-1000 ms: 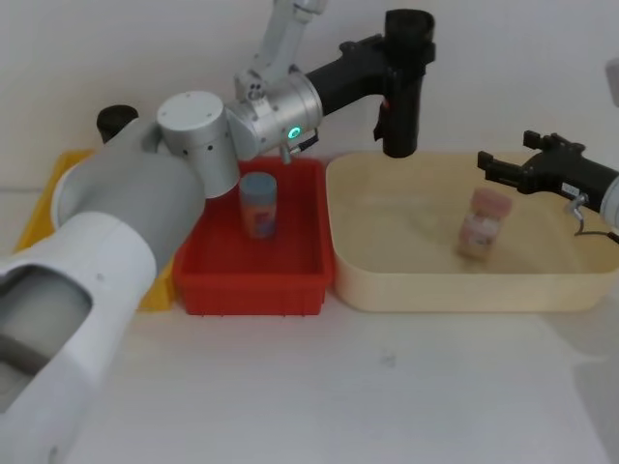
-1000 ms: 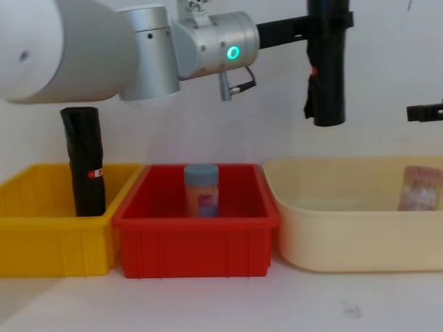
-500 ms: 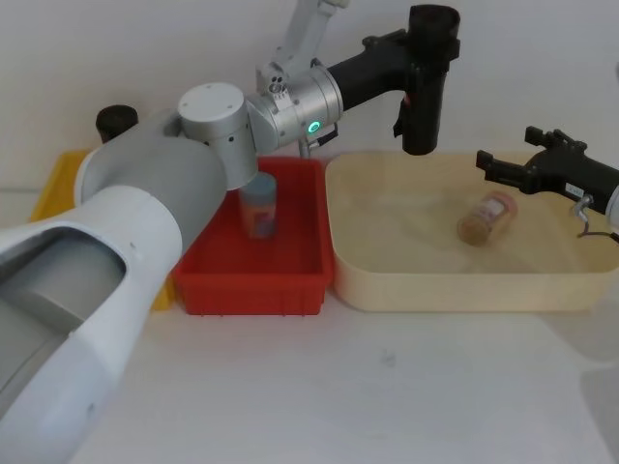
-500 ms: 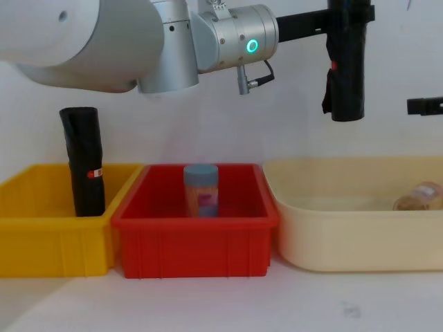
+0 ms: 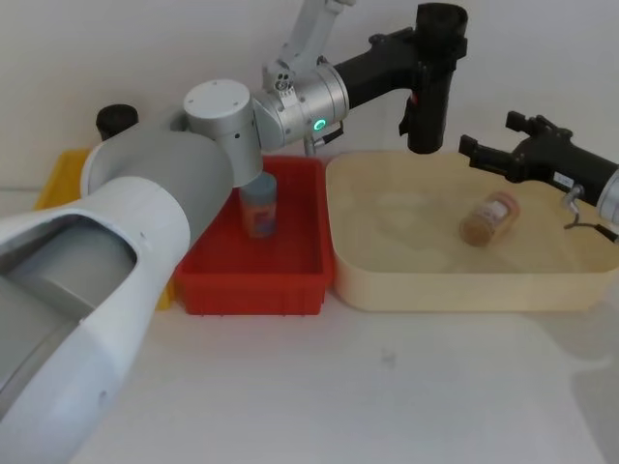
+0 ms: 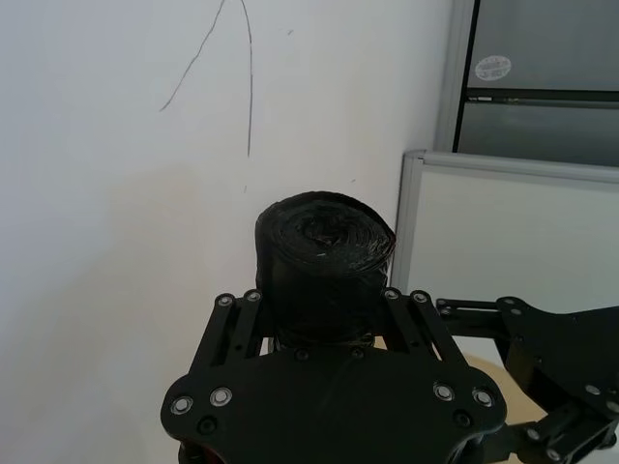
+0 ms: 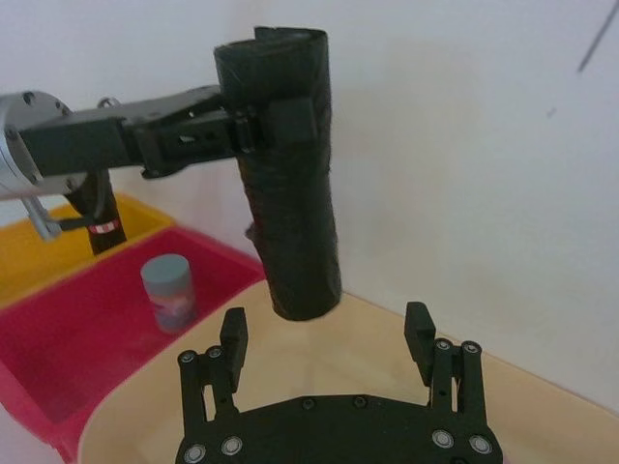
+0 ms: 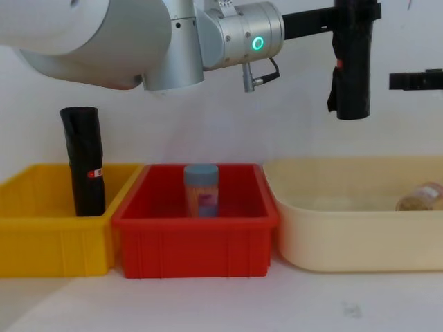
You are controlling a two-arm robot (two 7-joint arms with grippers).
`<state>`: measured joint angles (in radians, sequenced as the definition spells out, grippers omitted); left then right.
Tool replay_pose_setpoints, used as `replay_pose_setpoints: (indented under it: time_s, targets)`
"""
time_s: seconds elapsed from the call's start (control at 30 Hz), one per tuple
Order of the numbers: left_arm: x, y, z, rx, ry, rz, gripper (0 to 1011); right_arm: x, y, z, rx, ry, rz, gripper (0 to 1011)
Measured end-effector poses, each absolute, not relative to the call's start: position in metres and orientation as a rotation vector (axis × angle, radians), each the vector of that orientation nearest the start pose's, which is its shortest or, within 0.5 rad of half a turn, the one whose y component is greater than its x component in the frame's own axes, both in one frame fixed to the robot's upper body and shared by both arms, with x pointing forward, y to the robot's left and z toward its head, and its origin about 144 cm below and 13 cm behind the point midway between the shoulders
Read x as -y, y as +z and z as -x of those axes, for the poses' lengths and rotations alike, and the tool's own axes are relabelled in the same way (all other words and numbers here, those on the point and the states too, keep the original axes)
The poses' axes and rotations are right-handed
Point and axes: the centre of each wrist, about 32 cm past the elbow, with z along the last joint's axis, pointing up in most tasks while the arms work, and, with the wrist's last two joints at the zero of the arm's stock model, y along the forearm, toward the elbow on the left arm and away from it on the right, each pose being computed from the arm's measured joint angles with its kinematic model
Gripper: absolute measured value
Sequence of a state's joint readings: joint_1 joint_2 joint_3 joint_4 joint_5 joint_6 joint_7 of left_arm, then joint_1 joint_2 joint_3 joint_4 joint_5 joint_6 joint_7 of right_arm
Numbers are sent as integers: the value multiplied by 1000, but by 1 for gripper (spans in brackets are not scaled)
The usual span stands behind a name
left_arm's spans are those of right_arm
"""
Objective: Pick up the garbage bag with the one hand and transfer it to the other hand.
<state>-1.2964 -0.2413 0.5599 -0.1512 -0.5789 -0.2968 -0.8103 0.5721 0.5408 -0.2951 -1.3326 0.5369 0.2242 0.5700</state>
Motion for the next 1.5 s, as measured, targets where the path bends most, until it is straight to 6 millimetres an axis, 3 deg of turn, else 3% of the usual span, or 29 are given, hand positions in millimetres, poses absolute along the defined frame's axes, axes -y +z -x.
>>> replay_pose_setpoints:
  time_s: [0.87, 1.5]
  targets:
    - [-56, 1327, -703, 92, 456, 169, 475, 322, 1298, -640, -152, -925, 53, 1000]
    - [-55, 1327, -703, 93, 453, 167, 475, 325, 1315, -632, -79, -900, 24, 1000]
